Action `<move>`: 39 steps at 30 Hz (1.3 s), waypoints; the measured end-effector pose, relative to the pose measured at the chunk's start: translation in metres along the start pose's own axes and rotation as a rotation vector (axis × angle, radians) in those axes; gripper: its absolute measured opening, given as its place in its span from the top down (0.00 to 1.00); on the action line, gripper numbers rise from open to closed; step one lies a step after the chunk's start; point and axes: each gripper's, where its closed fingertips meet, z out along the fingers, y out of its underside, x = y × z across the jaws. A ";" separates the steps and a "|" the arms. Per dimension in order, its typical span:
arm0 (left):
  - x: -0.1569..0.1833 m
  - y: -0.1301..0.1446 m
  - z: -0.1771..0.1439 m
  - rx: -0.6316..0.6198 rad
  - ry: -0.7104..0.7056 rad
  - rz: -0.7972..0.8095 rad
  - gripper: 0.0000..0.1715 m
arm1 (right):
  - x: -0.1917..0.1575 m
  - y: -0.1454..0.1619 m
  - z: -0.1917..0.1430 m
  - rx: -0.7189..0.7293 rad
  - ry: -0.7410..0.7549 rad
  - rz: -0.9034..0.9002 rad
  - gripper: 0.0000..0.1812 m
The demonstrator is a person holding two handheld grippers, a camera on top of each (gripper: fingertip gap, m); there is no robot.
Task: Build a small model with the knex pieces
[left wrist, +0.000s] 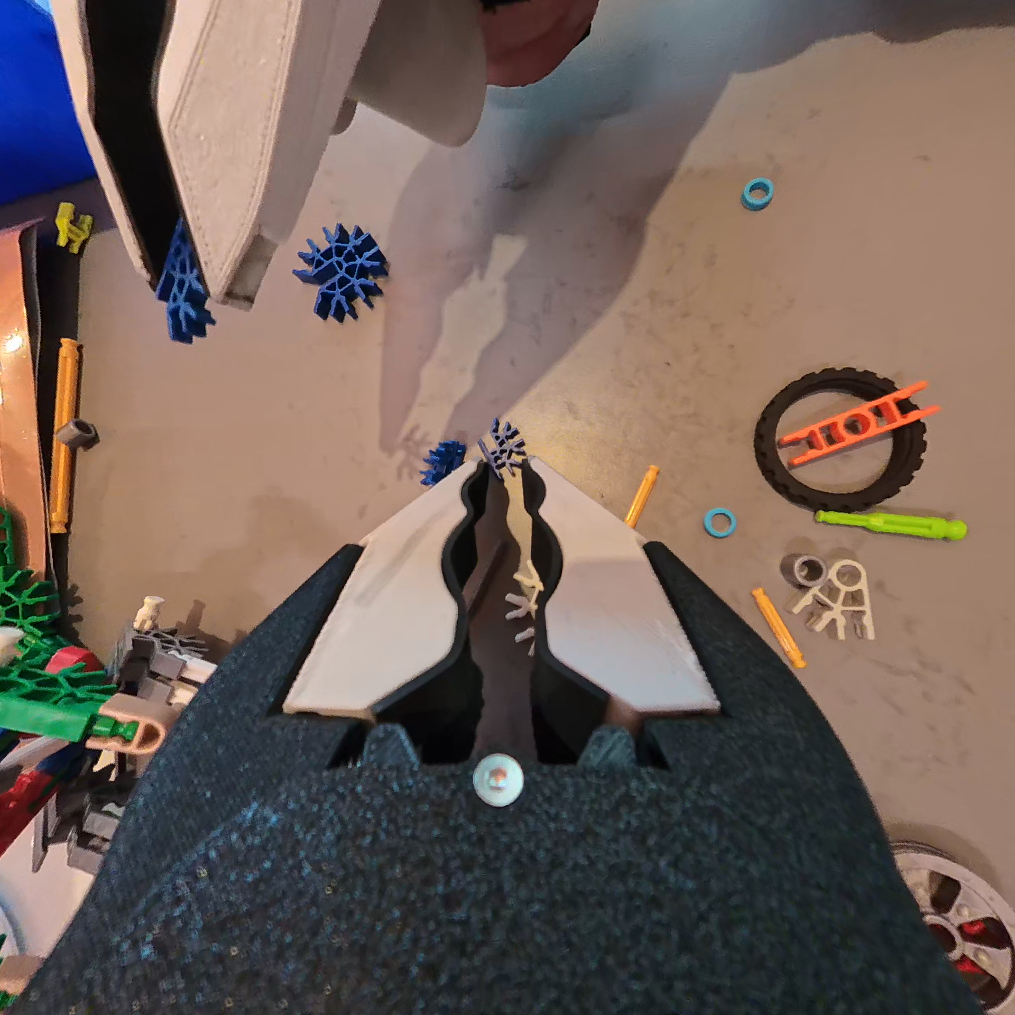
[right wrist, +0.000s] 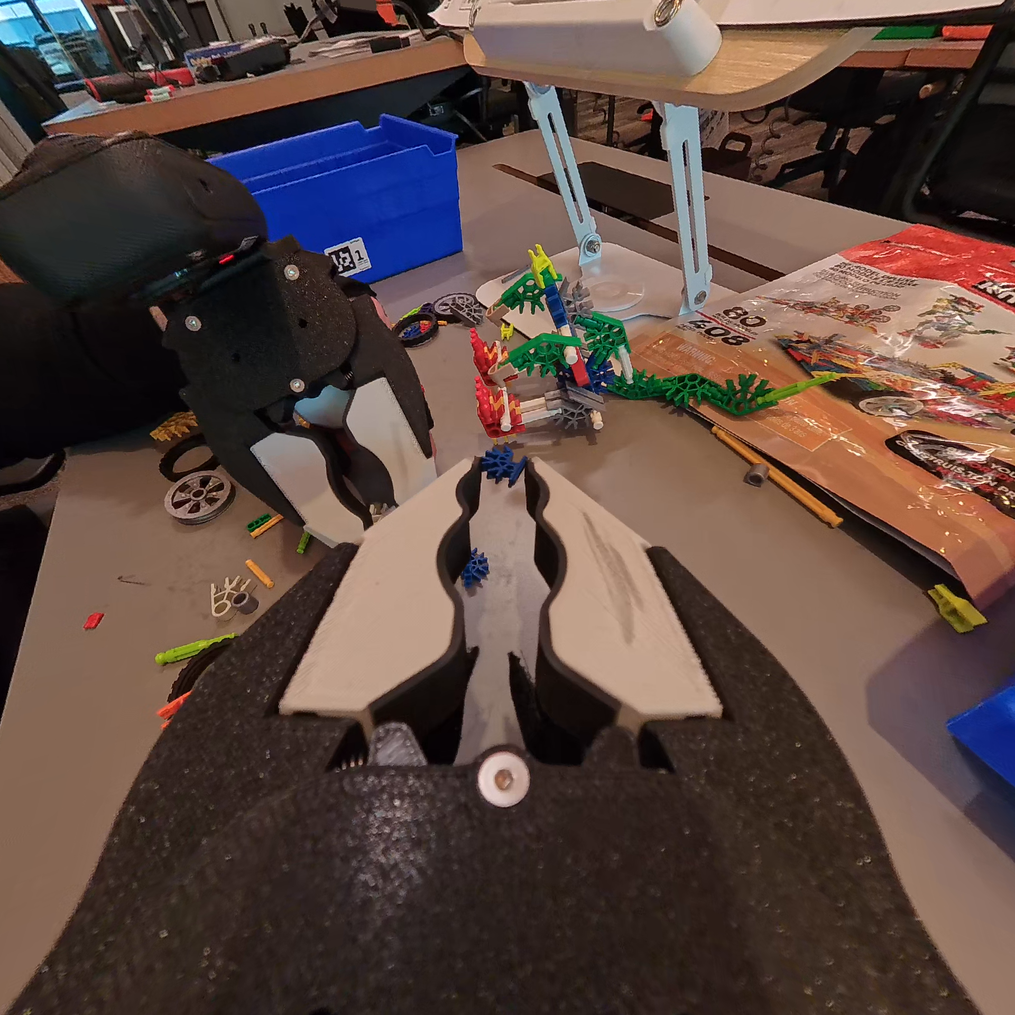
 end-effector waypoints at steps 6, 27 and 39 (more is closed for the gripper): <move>0.002 -0.006 0.004 0.001 -0.007 -0.017 0.95 | 0.000 0.000 0.001 -0.004 0.000 -0.004 0.92; 0.012 -0.006 0.002 0.010 0.047 0.027 0.96 | -0.001 0.002 0.002 -0.011 -0.003 -0.008 0.92; 0.022 0.001 -0.006 -0.007 0.116 0.041 0.96 | -0.001 0.003 0.003 -0.016 -0.005 -0.011 0.92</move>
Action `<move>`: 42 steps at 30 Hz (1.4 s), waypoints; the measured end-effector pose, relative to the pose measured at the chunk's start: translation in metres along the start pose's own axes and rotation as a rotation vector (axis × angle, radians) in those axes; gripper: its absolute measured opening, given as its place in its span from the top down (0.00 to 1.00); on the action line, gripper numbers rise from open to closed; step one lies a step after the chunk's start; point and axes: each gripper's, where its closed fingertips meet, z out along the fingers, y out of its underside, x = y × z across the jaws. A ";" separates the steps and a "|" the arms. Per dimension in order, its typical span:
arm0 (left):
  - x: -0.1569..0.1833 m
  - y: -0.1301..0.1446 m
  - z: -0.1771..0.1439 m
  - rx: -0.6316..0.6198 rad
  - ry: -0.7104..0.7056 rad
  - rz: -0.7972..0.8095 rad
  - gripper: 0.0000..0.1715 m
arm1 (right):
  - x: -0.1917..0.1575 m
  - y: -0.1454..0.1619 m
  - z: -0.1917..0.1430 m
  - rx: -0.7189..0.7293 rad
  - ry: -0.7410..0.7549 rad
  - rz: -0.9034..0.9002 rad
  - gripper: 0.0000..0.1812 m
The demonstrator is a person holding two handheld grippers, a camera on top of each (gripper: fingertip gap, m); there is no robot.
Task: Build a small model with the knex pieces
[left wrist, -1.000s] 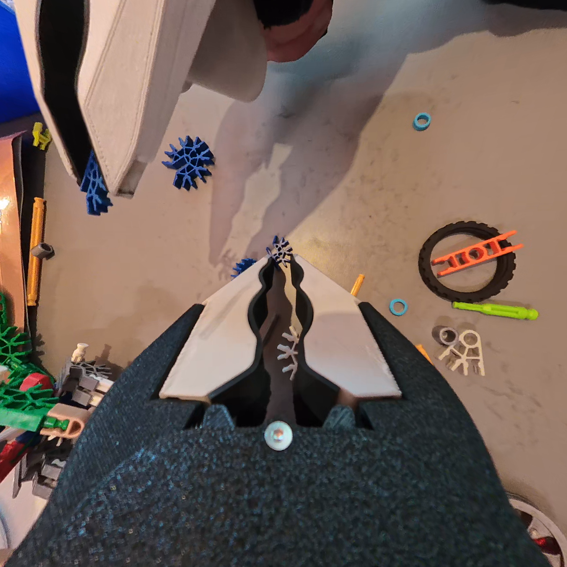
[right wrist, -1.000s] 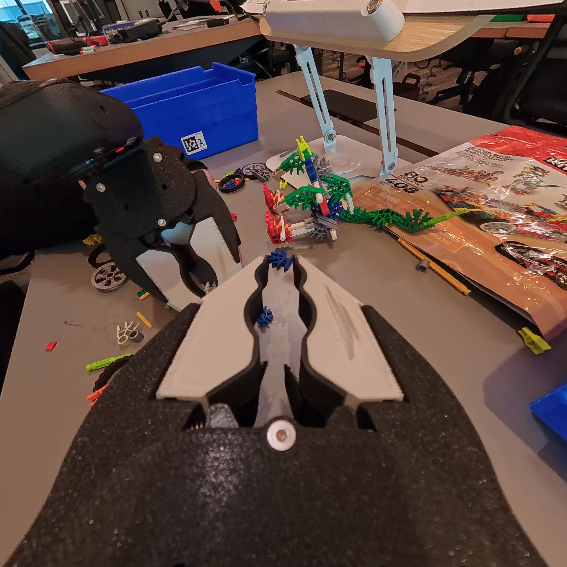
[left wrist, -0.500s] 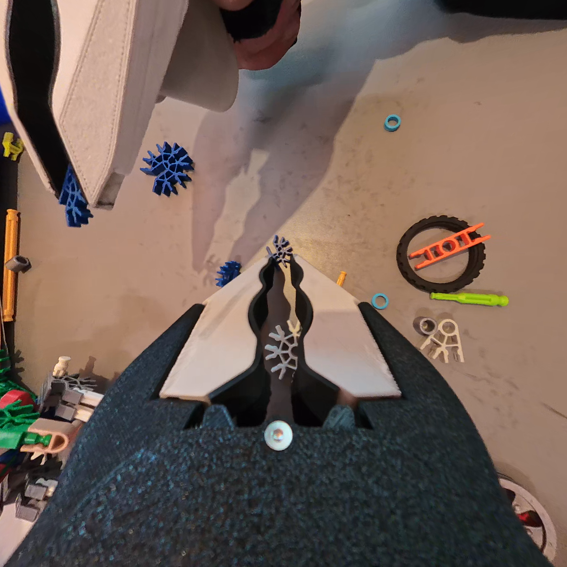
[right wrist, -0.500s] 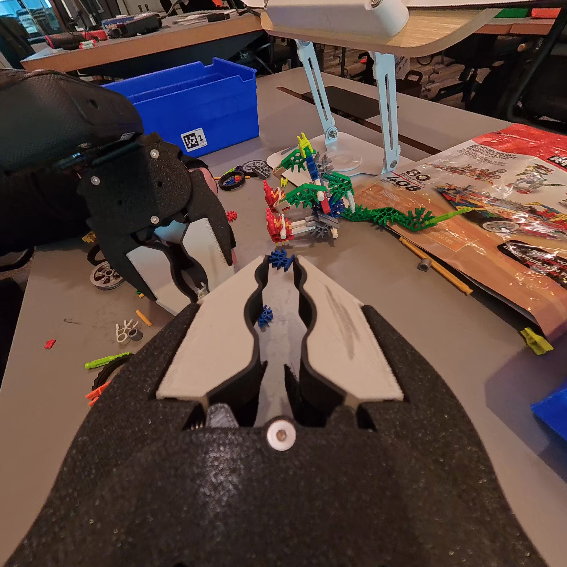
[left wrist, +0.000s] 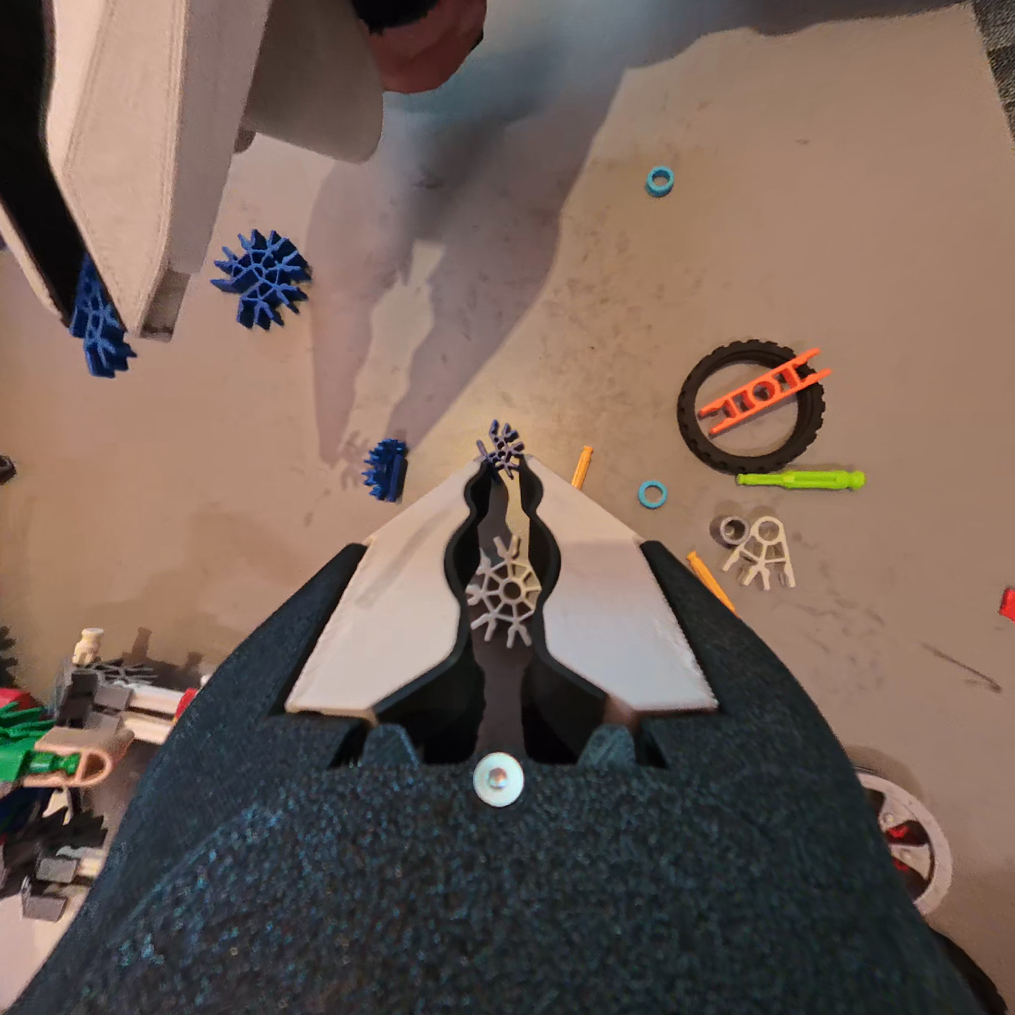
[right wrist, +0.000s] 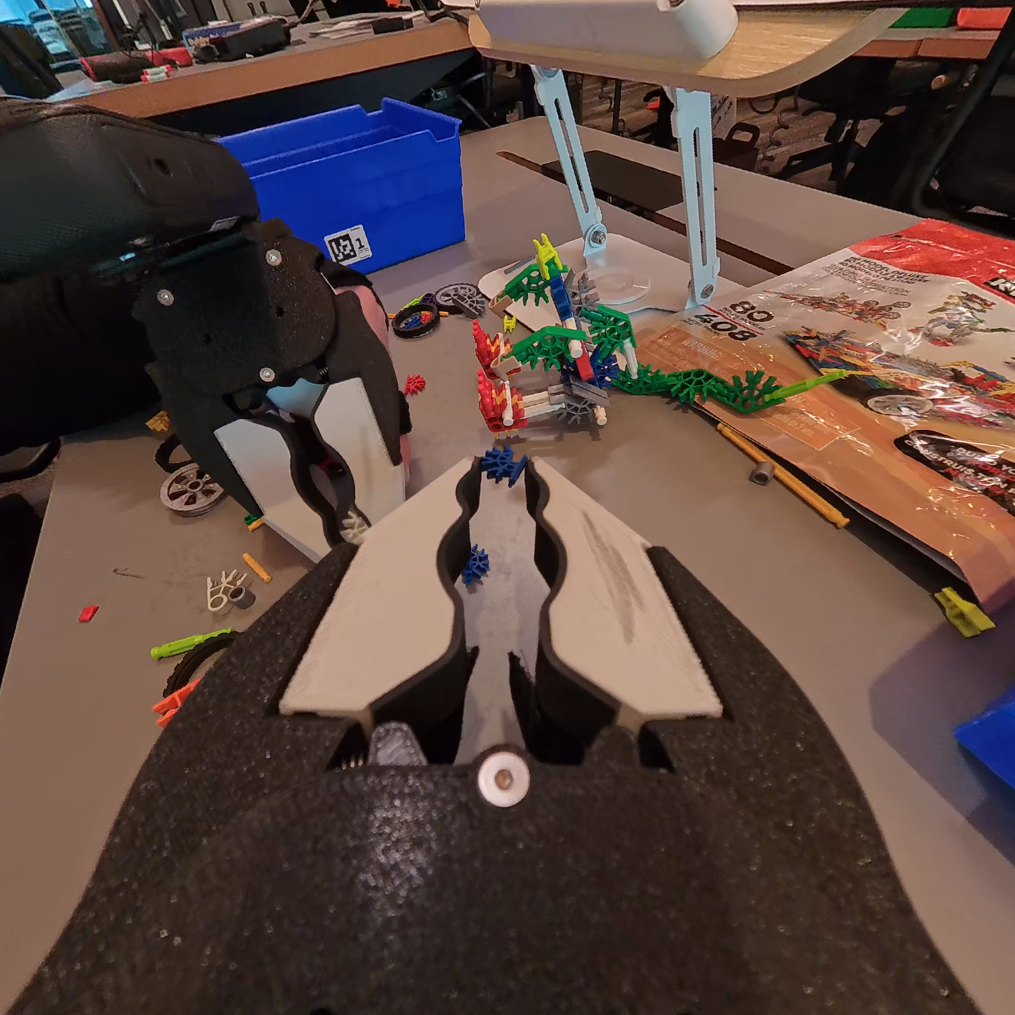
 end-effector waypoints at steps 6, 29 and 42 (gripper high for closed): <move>-0.006 -0.002 -0.001 0.010 -0.044 0.017 0.96 | 0.001 0.001 0.000 -0.001 0.003 0.001 0.92; -0.005 -0.005 0.004 -0.043 -0.130 0.143 0.95 | 0.000 0.001 0.000 -0.006 0.003 -0.011 0.92; -0.009 -0.005 0.004 -0.042 -0.154 0.138 0.95 | -0.001 0.001 0.000 -0.008 0.005 -0.017 0.92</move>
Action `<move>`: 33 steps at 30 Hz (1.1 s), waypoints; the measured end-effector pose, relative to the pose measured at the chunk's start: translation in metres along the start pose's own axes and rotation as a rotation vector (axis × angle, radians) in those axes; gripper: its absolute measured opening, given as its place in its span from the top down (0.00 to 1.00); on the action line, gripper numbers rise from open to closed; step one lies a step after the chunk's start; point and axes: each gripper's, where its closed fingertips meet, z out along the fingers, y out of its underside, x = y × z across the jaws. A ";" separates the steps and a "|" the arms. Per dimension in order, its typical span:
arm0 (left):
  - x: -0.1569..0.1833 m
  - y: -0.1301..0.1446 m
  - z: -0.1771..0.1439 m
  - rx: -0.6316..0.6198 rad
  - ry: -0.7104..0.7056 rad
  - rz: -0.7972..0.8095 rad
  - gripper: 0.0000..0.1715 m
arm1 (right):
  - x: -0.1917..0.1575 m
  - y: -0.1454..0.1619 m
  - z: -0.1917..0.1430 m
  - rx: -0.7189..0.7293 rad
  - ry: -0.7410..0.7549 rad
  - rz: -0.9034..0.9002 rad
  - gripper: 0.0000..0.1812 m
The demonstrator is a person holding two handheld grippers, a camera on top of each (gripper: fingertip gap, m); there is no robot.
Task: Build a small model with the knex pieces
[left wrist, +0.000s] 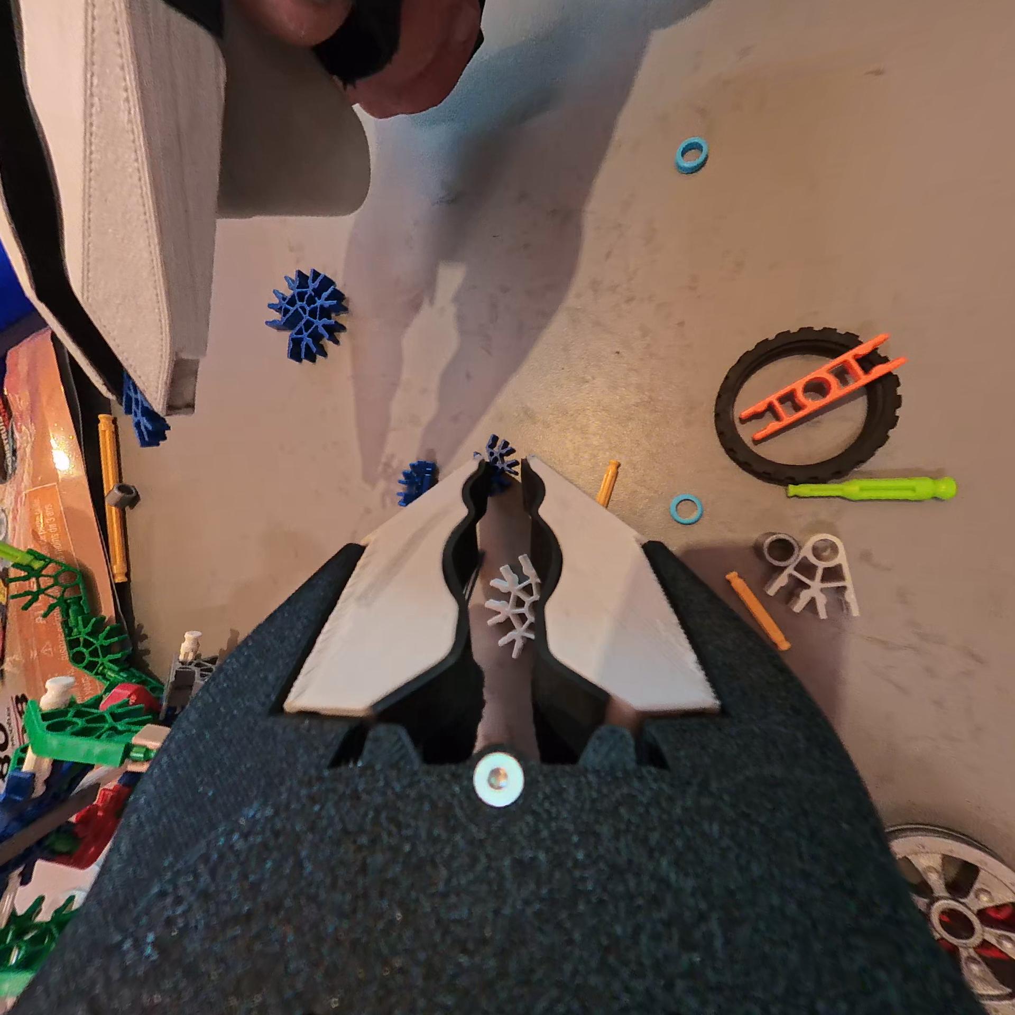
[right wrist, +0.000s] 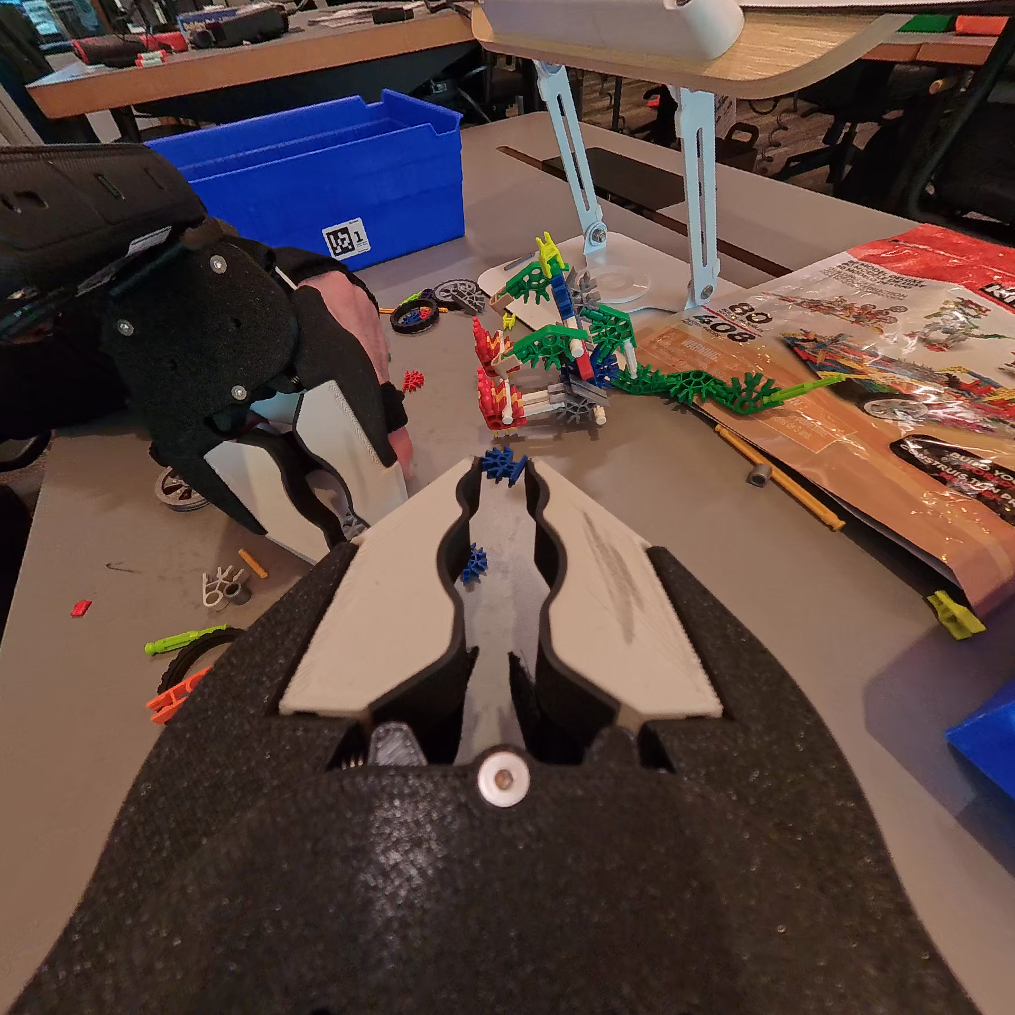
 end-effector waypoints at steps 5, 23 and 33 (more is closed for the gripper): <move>-0.003 -0.002 -0.002 0.010 -0.012 -0.001 0.95 | 0.000 0.000 0.000 -0.003 0.000 -0.004 0.92; -0.005 -0.001 0.004 0.041 0.000 -0.043 0.96 | -0.002 0.002 0.003 -0.013 -0.005 -0.009 0.92; -0.007 0.000 0.004 0.097 0.092 -0.172 0.94 | -0.005 0.012 0.011 -0.056 -0.022 -0.011 0.92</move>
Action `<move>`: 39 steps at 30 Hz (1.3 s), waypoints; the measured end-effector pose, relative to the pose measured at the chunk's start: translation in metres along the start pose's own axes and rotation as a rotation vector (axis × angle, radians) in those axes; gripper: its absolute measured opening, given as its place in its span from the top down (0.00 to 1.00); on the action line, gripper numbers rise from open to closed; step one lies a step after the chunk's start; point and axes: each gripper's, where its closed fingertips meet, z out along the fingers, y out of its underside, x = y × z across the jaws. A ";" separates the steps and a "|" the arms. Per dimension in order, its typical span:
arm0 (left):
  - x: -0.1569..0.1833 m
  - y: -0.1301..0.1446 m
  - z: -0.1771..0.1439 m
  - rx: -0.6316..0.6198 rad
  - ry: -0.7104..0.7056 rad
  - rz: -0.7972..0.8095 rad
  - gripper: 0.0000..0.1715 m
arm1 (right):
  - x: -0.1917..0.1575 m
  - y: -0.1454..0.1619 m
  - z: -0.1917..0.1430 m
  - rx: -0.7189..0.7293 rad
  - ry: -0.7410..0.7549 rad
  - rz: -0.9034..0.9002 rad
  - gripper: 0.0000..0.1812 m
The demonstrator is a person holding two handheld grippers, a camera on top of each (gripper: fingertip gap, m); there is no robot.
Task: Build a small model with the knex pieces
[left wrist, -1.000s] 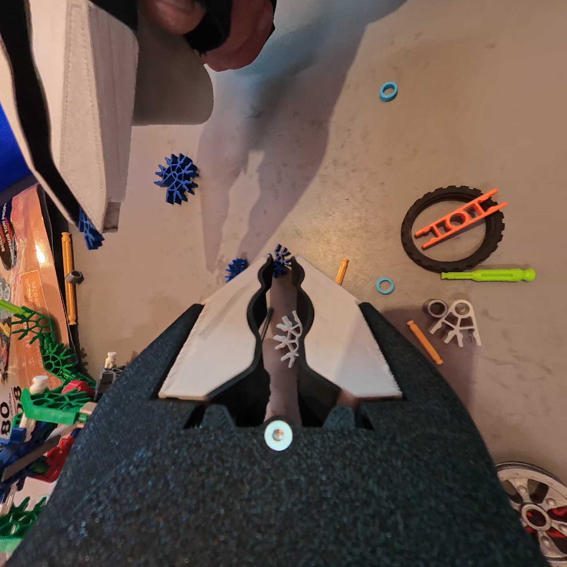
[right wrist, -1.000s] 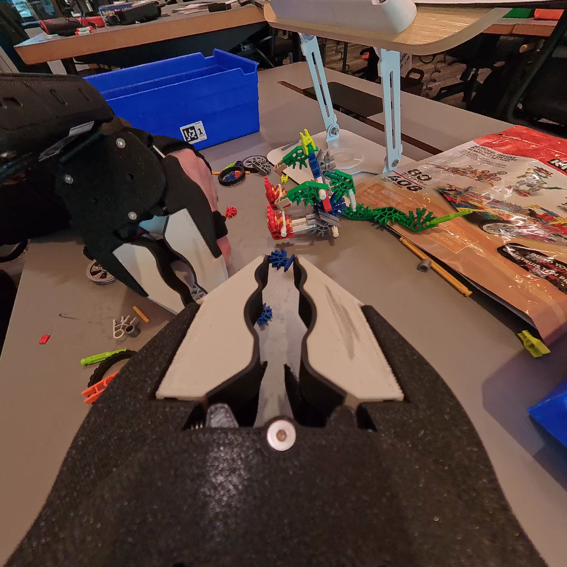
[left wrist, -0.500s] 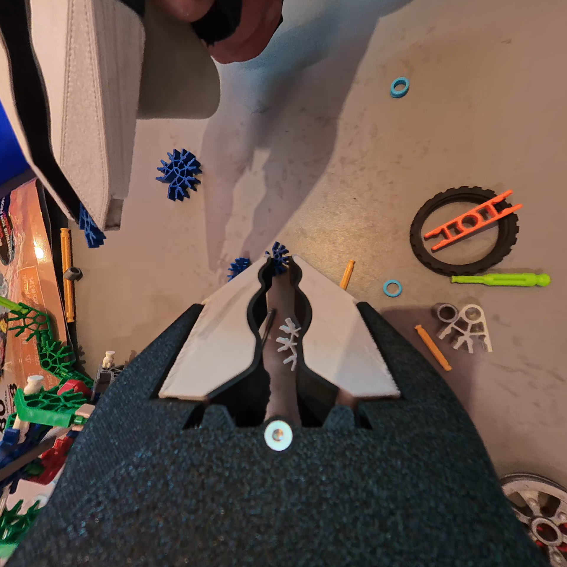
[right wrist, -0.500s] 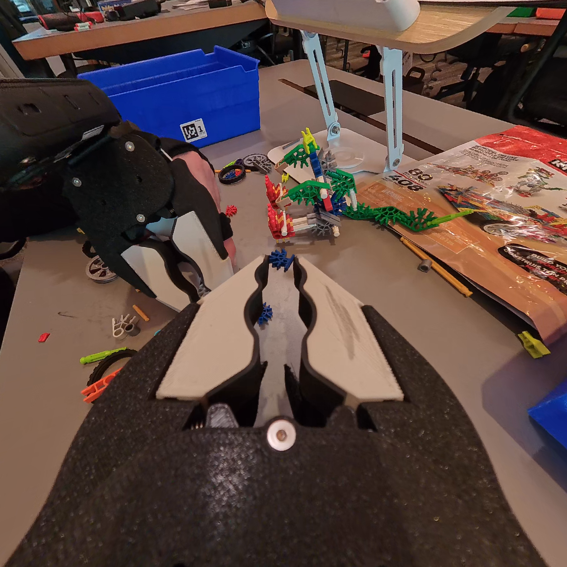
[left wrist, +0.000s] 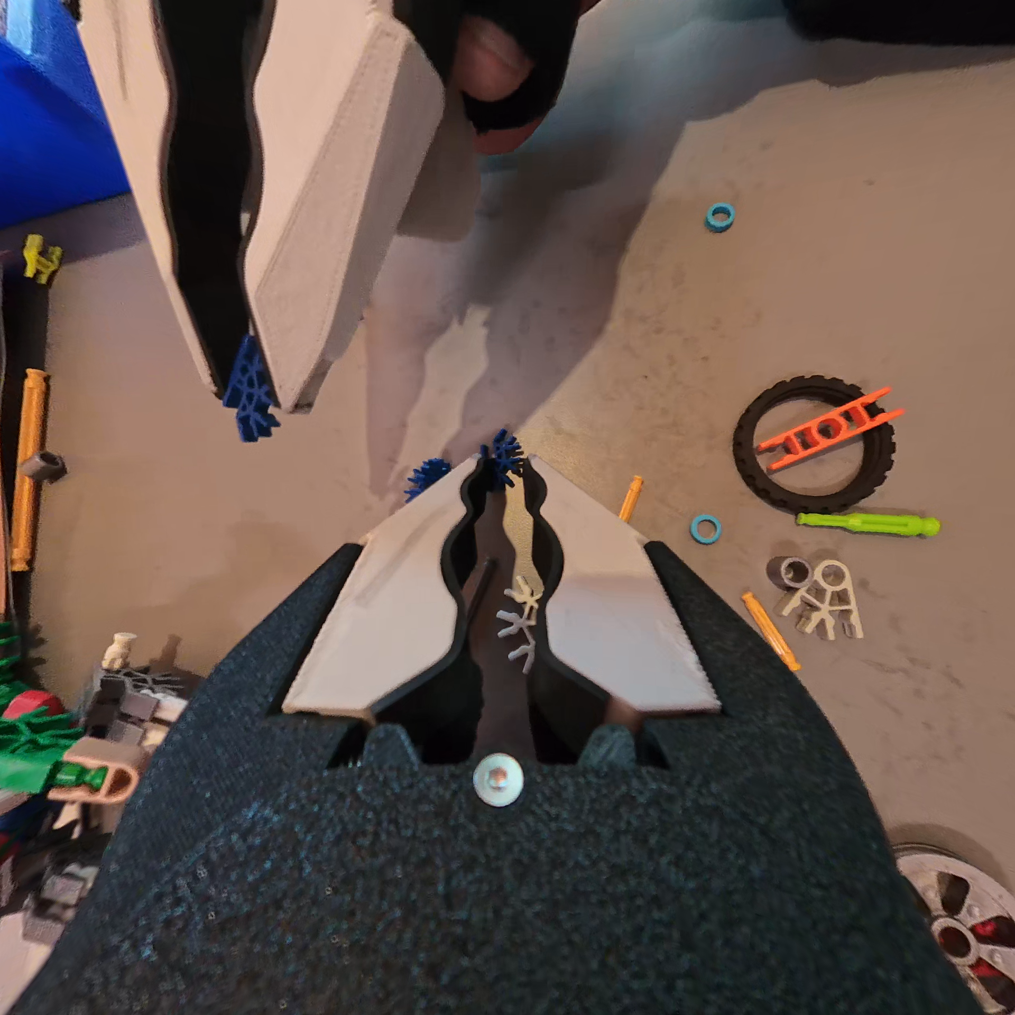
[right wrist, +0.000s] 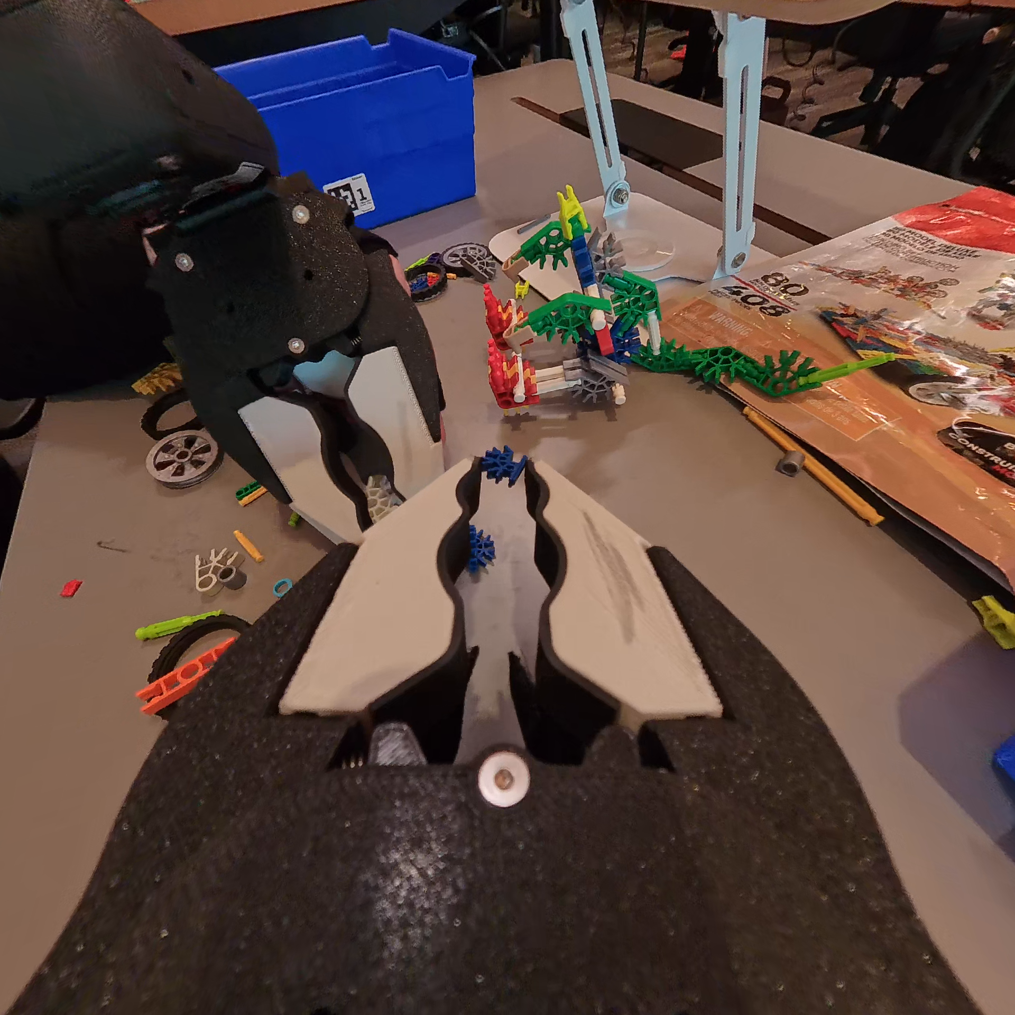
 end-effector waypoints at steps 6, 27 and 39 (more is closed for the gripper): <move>0.000 0.000 0.000 0.017 0.021 -0.034 0.94 | 0.001 0.004 0.002 -0.013 -0.003 0.004 0.92; 0.001 -0.004 -0.006 0.059 0.077 -0.112 0.98 | 0.001 0.005 0.003 -0.019 -0.006 0.004 0.92; -0.010 0.002 -0.010 0.064 0.064 -0.187 0.99 | 0.001 0.005 0.003 -0.023 -0.007 0.001 0.92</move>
